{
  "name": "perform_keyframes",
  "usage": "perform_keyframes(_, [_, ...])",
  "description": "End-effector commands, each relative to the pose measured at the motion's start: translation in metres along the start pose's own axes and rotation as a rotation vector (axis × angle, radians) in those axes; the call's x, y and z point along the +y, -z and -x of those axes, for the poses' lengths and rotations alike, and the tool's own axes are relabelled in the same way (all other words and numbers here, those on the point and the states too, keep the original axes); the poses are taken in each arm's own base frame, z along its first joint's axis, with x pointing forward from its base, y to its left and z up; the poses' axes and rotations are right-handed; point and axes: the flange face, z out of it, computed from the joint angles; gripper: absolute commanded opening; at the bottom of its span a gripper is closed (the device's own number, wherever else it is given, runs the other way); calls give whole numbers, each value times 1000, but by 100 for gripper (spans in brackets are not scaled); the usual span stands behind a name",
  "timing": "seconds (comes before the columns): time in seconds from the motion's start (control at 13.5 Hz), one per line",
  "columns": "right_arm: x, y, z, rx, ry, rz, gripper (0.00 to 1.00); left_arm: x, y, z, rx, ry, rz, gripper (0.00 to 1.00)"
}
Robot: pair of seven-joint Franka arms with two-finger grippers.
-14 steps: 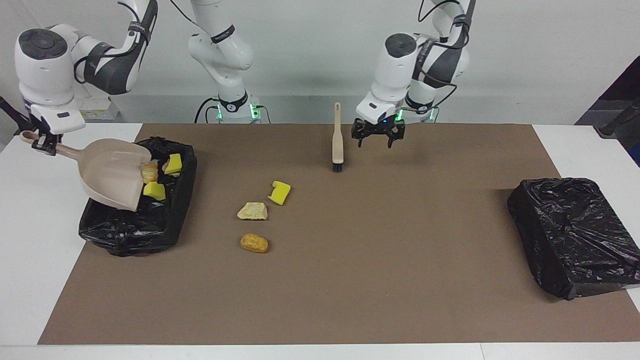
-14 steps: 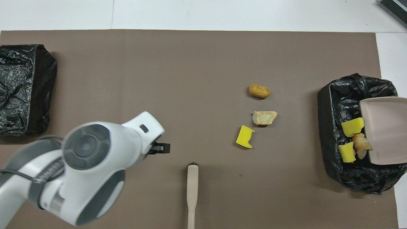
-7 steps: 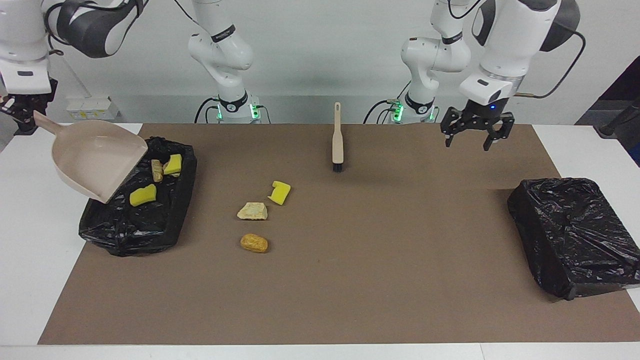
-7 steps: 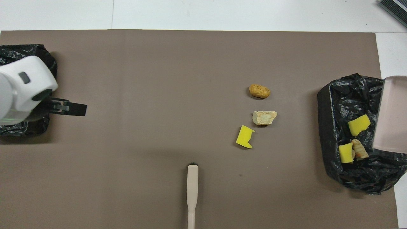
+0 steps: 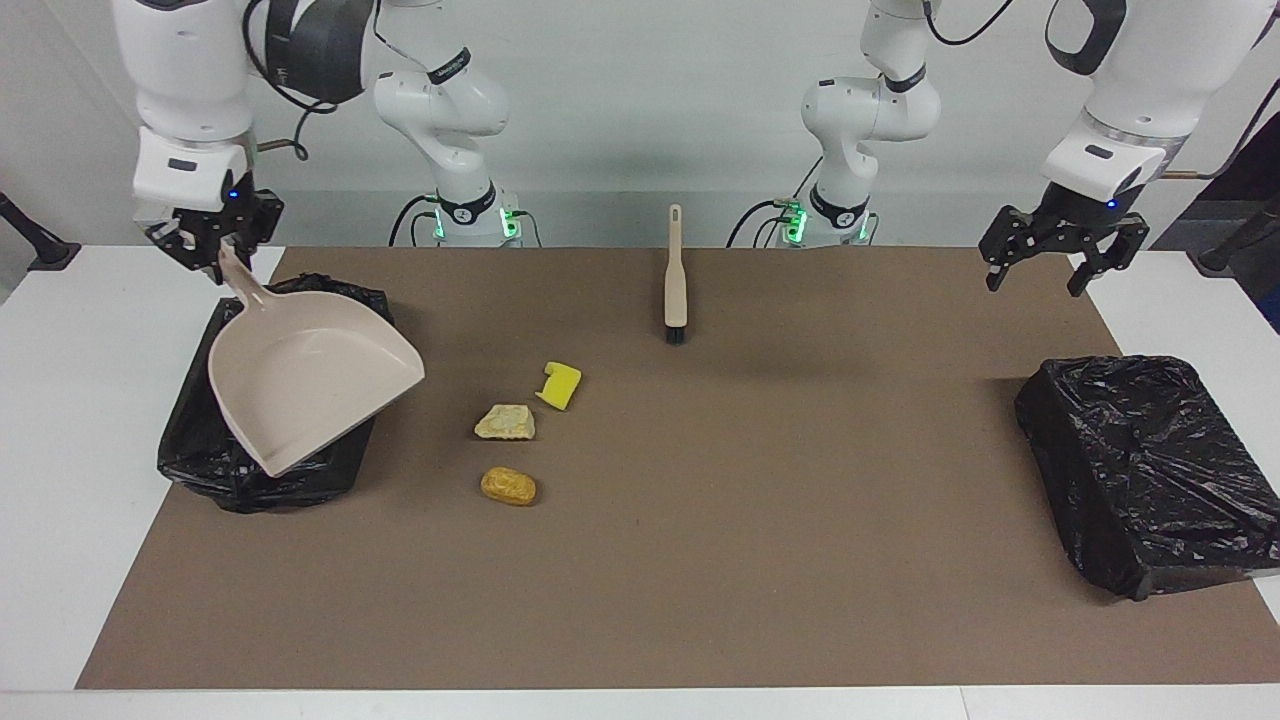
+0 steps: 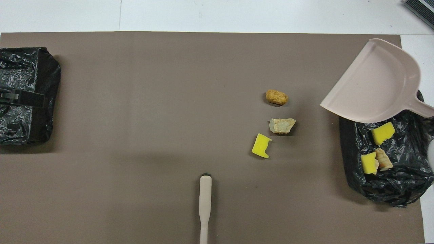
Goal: Sweep and dump trash in bin
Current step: 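Bring the dustpan back and set it down with the right gripper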
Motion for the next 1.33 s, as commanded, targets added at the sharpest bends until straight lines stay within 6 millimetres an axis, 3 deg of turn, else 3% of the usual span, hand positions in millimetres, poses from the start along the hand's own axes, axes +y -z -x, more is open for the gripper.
perform_keyframes(0.0, [-26, -8, -30, 17, -151, -57, 0, -2, 4, -3, -11, -12, 15, 100])
perform_keyframes(0.3, [-86, -17, -101, 20, -396, -153, 0, -2, 4, -3, -12, -12, 15, 100])
perform_keyframes(0.59, [-162, -35, -182, -10, -666, -288, 0, 2, 5, 0, -16, -16, 19, 100])
perform_keyframes(0.81, [-214, -28, -224, 41, -715, -355, 0, 1, 4, 2, -30, -15, 21, 100])
perform_keyframes(0.96, [-259, -28, -254, 61, -750, -405, 0, 0, 3, 6, -34, -12, 22, 100])
perform_keyframes(1.26, [-343, -50, -309, 64, -847, -466, 0, 1, 1, 7, -40, -12, 23, 100])
